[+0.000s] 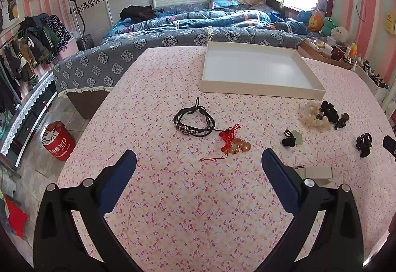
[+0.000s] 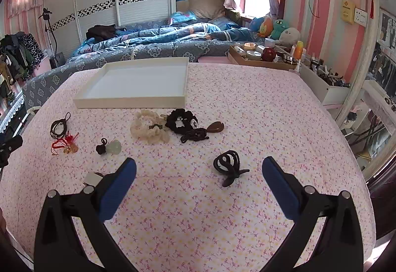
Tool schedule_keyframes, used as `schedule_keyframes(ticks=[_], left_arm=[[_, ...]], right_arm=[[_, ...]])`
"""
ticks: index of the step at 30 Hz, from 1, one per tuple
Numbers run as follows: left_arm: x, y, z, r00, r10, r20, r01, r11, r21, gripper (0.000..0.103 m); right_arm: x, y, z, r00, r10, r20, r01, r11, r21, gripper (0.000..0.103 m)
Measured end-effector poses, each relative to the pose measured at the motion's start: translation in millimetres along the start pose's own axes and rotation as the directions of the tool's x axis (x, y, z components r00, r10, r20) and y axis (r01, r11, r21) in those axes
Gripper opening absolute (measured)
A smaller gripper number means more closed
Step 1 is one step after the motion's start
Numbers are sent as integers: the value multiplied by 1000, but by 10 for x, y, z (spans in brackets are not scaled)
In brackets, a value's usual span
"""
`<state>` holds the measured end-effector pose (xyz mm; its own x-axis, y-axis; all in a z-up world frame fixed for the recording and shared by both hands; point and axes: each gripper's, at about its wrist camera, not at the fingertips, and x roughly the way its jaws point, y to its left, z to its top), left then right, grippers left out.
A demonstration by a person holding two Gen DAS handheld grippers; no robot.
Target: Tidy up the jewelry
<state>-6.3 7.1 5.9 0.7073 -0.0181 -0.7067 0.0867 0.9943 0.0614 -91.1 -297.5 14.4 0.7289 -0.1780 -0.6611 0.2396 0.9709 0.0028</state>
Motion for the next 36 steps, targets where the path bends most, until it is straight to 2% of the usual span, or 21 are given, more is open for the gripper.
schedule_keyframes(ticks=[16, 36], left_arm=[[43, 81, -15, 1000, -23, -15, 22, 1000, -18, 100], [142, 27, -30, 999, -39, -29, 40, 999, 5, 100]], right_arm=[[15, 23, -7, 1000, -6, -2, 5, 1000, -17, 101], [94, 51, -30, 1000, -17, -6, 16, 1000, -20, 101]])
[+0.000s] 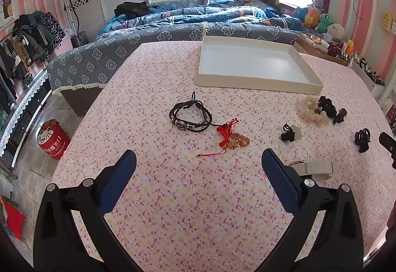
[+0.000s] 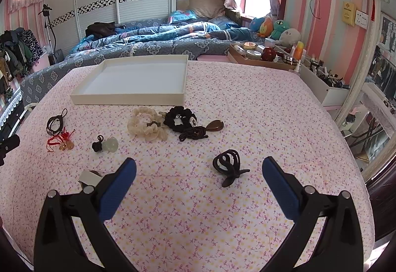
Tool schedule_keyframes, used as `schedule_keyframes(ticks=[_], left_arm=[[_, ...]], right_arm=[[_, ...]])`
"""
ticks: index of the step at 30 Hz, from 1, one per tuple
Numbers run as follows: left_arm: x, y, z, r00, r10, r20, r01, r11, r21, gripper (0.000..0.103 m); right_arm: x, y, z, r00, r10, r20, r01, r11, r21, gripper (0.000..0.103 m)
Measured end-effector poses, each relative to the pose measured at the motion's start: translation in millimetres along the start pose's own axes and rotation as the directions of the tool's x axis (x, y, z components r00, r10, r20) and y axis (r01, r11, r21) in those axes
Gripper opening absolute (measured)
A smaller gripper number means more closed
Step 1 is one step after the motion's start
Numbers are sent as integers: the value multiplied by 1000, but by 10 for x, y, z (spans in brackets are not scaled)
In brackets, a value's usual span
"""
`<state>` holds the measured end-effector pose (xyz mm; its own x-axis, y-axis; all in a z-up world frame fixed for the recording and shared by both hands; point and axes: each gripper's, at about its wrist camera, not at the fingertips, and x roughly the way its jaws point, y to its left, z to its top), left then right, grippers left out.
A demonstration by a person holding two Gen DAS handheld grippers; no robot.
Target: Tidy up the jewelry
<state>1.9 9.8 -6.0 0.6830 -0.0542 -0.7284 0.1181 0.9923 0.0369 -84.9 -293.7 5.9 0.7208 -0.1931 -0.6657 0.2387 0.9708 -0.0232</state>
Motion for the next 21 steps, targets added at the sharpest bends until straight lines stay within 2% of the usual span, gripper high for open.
schedule_keyframes(ticks=[21], left_arm=[[169, -72, 22, 999, -32, -16, 33, 999, 26, 100]], right_arm=[[118, -18, 40, 1000, -16, -14, 16, 1000, 3, 101]])
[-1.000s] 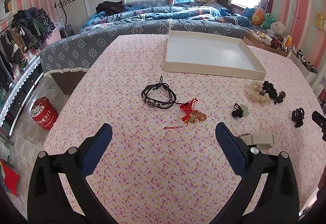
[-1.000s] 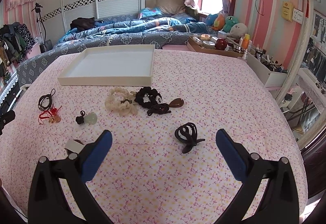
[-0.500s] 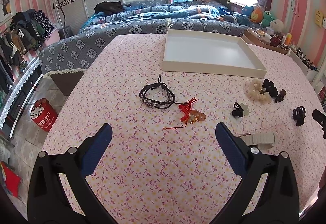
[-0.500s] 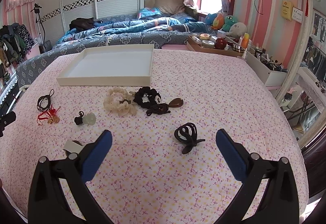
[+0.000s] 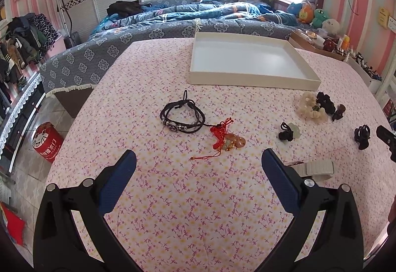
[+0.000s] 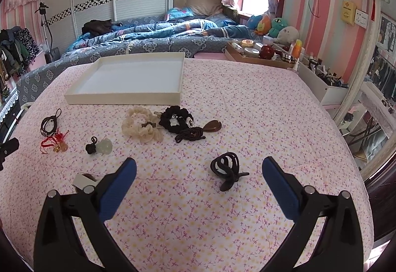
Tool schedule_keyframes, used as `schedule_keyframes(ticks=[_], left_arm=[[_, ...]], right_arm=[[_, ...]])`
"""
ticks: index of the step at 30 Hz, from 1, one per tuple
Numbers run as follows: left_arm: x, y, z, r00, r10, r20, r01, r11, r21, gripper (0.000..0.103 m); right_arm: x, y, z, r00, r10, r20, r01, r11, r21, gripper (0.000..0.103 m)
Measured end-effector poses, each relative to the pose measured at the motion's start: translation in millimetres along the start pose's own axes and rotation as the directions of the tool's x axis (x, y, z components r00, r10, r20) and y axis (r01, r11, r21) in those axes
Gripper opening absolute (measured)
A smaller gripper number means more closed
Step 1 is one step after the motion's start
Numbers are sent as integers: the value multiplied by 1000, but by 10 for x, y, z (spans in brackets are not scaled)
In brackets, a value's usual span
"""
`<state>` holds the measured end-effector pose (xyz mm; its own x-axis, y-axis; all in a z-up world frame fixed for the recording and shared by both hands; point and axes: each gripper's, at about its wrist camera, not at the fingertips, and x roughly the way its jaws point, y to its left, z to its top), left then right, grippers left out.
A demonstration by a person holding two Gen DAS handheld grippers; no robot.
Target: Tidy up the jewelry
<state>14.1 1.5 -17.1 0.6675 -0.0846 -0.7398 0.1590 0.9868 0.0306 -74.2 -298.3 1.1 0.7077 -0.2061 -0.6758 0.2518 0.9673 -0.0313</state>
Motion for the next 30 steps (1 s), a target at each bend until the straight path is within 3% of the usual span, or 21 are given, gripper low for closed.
schedule_keyframes(ticks=[14, 17, 26, 30], left_arm=[[172, -50, 48, 1000, -25, -20, 25, 1000, 14, 100], [227, -54, 58, 999, -26, -28, 27, 1000, 15, 100], [389, -62, 102, 998, -29, -51, 31, 999, 24, 100], [439, -75, 116, 998, -34, -56, 36, 999, 32, 100]], right_arm=[[187, 15, 221, 1000, 21, -9, -21, 1000, -19, 95], [242, 14, 302, 999, 31, -15, -32, 999, -25, 84], [361, -3, 611, 998, 64, -26, -64, 998, -13, 83], [393, 22, 780, 998, 57, -15, -58, 998, -24, 75]])
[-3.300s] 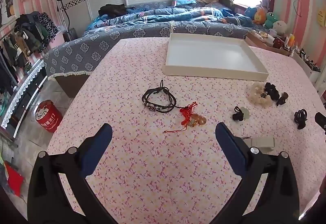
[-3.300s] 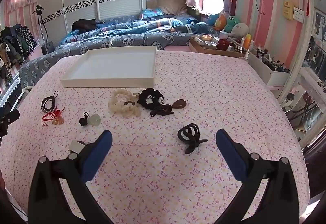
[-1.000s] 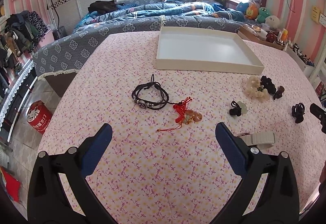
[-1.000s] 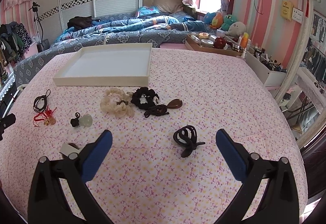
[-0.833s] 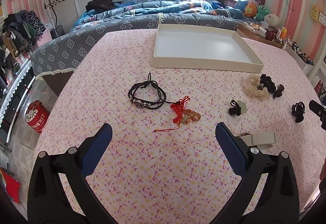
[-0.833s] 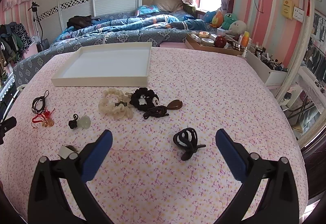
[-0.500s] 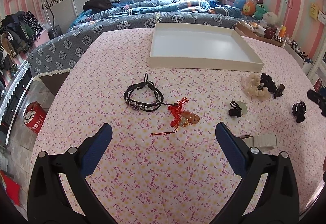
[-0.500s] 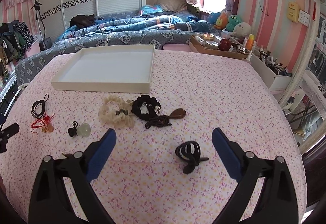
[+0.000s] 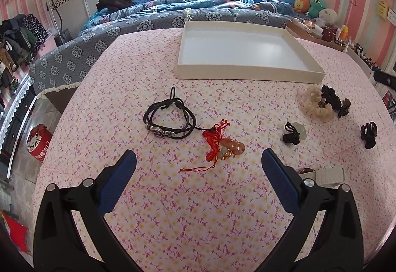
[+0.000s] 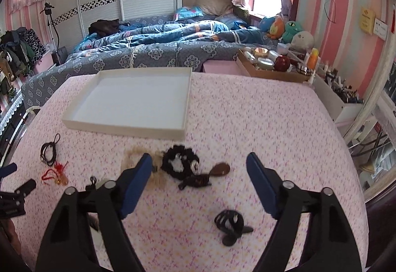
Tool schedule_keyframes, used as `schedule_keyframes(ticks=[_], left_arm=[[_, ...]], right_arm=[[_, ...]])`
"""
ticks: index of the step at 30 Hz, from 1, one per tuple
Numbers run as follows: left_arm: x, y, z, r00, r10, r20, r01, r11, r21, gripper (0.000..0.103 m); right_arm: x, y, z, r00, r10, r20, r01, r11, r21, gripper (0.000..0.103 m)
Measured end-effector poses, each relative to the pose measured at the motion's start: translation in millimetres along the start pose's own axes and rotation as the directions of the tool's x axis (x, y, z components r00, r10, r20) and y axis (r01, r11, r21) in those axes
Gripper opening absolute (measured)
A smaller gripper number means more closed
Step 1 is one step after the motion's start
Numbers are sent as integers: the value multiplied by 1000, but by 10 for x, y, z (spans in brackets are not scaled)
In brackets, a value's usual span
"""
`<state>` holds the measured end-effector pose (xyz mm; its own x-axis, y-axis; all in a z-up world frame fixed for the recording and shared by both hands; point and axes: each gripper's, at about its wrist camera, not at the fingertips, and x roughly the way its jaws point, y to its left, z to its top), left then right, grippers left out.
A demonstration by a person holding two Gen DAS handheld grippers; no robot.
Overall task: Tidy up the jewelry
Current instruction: 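Grasp the red tassel charm with left gripper while right gripper grasps black pearl scrunchie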
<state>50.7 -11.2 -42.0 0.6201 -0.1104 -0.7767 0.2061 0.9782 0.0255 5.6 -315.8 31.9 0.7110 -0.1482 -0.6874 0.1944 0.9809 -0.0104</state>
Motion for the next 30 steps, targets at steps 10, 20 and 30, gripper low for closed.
schedule_keyframes(ticks=[10, 20, 30], left_arm=[[254, 34, -5, 999, -21, -41, 21, 1000, -10, 96], [482, 20, 25, 996, -42, -85, 42, 999, -6, 73], [643, -13, 22, 988, -72, -138, 71, 997, -11, 45]], right_arm=[[396, 88, 20, 997, 26, -77, -27, 1000, -8, 60], [653, 90, -28, 993, 5, -116, -7, 1000, -17, 56], [1026, 124, 22, 988, 23, -154, -31, 998, -48, 50]])
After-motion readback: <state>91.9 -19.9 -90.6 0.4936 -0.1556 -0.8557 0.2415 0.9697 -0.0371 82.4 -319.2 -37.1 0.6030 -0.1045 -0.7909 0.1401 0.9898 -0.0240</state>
